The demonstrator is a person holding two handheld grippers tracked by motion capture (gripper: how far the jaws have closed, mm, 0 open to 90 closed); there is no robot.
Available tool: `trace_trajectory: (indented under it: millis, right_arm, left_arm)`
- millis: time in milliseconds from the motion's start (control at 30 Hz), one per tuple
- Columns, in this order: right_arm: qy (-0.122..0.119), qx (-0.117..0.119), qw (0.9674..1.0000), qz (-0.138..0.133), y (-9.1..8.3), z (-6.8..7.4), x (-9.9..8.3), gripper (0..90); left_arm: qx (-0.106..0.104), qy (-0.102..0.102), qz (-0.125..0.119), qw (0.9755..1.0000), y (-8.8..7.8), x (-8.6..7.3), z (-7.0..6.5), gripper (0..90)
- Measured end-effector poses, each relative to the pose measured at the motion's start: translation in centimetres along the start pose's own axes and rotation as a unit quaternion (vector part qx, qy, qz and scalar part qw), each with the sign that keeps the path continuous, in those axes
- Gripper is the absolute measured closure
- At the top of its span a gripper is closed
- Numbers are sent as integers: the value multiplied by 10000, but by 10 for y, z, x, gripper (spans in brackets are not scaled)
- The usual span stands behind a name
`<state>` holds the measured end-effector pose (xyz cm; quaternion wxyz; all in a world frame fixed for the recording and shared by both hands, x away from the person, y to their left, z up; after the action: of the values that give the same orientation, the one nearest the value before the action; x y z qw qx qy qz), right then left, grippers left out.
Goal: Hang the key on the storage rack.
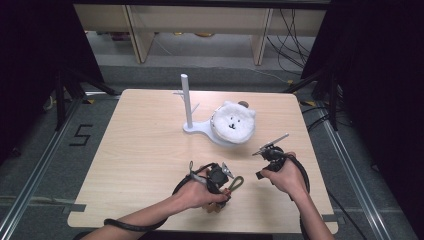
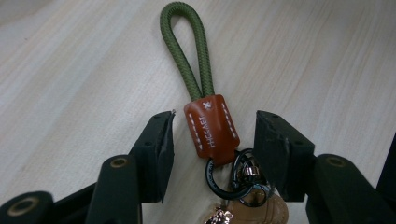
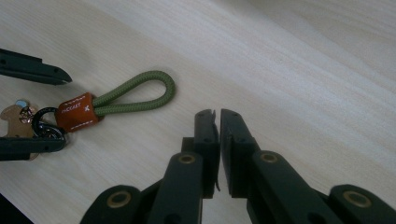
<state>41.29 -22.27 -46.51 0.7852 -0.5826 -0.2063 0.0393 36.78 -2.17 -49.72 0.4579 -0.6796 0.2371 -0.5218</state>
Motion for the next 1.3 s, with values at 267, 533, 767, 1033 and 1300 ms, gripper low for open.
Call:
trace_trajectory:
  millis: [267, 533, 767, 1033, 1300]
  right_arm:
    - [128, -55, 9998, 109, -2, 0, -1, 858]
    - [90, -20, 10000, 12, -1, -2, -2, 852]
    - [85, 9, 10000, 26, -2, -3, -2, 847]
    - [401, 15, 9991, 129, -3, 2, -4, 843]
    - [98, 18, 9999, -16, -3, -4, -3, 842]
  left_arm:
    - [16, 74, 195, 9998, 4, 1, -6, 497]
    - [-20, 111, 328, 9994, 6, 5, -2, 500]
    - [-135, -37, 410, 9991, 9, 4, -3, 501]
    - [-10, 85, 432, 9990, 9, 4, -3, 550]
    - [175, 446, 396, 9981, 8, 0, -5, 663]
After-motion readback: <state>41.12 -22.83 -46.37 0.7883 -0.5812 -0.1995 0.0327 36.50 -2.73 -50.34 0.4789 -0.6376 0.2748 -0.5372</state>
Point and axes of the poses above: each handheld gripper's, and its own axes: y roughly forward along the jaws, x roughly out of its top, z roughly to its left, the point moved 2 cm from there along y, roughly forward along the jaws, and after that the axes turned 7 degrees about y, right-handed, at the moved point
